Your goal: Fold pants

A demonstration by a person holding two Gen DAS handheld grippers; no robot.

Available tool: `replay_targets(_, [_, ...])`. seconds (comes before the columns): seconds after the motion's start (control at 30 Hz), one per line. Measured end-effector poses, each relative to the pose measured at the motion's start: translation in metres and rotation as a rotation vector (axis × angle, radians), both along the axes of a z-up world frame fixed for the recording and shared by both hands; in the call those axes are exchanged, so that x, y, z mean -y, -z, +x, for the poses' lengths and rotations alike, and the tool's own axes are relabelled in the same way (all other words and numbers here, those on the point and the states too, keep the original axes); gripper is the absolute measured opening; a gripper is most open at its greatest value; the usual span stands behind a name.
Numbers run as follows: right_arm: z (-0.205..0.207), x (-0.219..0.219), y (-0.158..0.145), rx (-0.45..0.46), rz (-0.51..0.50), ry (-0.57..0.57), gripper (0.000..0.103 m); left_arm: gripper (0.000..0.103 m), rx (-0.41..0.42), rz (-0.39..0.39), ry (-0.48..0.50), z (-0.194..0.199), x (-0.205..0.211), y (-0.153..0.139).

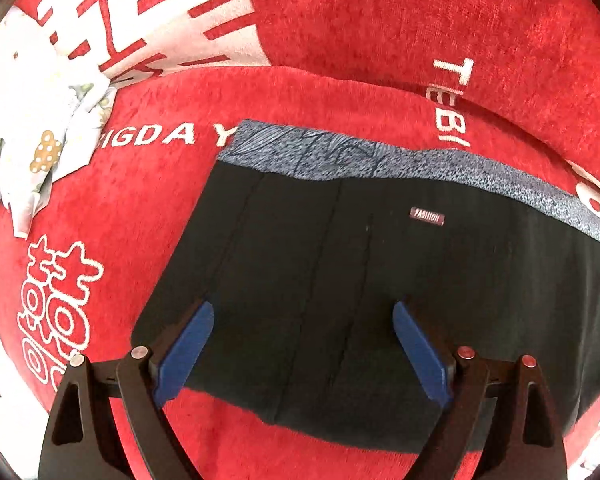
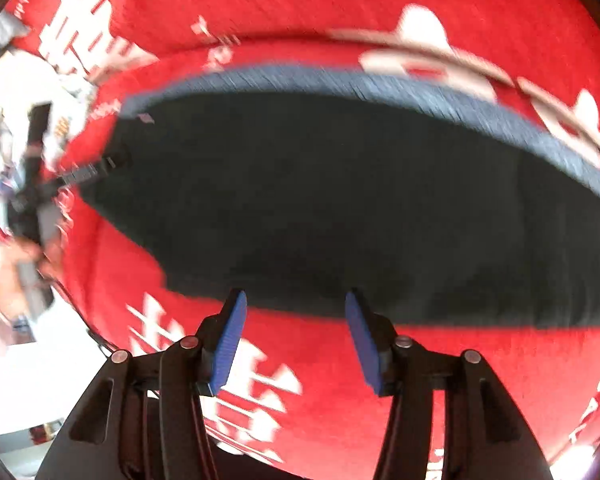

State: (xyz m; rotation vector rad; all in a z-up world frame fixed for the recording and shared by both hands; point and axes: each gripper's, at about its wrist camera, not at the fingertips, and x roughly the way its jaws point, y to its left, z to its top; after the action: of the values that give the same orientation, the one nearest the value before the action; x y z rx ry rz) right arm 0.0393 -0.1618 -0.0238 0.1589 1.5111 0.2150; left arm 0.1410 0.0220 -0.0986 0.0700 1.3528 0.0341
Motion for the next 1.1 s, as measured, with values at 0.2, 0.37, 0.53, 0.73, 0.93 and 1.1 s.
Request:
replay_targets(0.2, [0.09,-0.058,-0.022,0.031,0.173,-0.176,0.058,0.092,0.031,-0.074,-0.046,-0.001,-0.035,-0.015])
replay_targets(0.37, [0.177,-0.166,0.006,0.012,0.222,-0.388,0.058,0.092,0.025,-0.154,-0.089,0.012,-0.088,-0.008])
replay_targets(0.53, [0.235,-0.248,0.057,-0.041,0.209,-0.492,0.058,0.092,-0.021,-0.251,-0.035,0.015,-0.11,0.008])
replay_targets(0.73, [0.261,-0.307,0.111,-0.091,0.127,-0.608,0.058,0.092,-0.008,-0.345,0.043,0.014,-0.108,0.019])
replay_targets(0.93, [0.258,-0.318,0.12,-0.148,0.13,-0.664,0.009,0.092,0.01,-0.379,0.01,0.008,-0.114,0.017])
replay_targets(1.1, [0.26,-0.321,0.1,-0.163,0.267,-0.653,0.008,0.092,0.002,-0.361,-0.003,-0.008,-0.121,0.012])
